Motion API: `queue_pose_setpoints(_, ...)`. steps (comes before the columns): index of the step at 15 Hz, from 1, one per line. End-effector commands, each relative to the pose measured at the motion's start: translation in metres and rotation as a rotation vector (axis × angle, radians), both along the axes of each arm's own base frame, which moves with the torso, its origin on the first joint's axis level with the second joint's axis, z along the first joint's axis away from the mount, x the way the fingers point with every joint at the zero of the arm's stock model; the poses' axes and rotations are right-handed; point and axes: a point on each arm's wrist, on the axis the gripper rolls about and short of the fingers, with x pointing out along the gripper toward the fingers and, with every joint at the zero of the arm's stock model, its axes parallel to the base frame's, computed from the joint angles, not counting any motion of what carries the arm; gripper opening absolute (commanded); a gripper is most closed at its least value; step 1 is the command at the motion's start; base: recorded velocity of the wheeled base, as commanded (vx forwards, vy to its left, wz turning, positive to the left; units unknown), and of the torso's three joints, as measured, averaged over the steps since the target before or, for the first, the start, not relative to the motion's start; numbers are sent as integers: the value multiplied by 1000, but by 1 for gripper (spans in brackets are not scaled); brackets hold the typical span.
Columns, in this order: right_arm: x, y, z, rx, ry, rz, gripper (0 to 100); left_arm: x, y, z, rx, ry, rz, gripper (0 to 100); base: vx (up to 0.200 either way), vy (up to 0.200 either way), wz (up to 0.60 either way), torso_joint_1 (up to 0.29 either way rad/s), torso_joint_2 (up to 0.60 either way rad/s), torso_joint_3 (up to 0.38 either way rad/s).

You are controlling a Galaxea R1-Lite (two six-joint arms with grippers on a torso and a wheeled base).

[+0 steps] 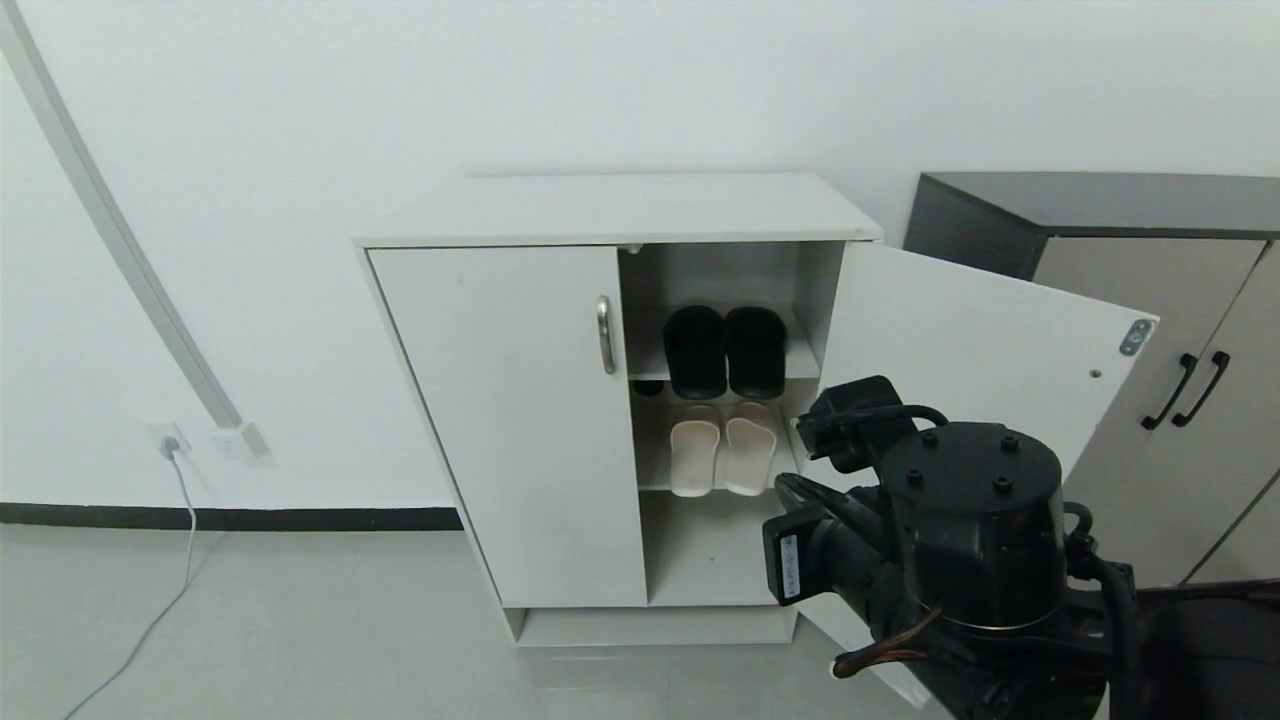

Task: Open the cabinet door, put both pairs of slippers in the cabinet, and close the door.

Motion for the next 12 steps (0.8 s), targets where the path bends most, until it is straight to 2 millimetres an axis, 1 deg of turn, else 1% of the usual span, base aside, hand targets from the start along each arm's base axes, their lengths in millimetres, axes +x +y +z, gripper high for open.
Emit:
queue_pose_setpoints(1,0,0,-2,-5,3,-1,0,0,0,0,0,0,0,0,0,0,0,154,-476,-330)
queue_pose_setpoints(6,0,0,-2,-3,4,0,0,0,0,0,0,0,0,0,0,0,0,166,-483,-314)
queue_pose_setpoints(12,0,0,-4,-7,8,0,0,0,0,0,0,0,0,0,0,0,0,198,-512,-311)
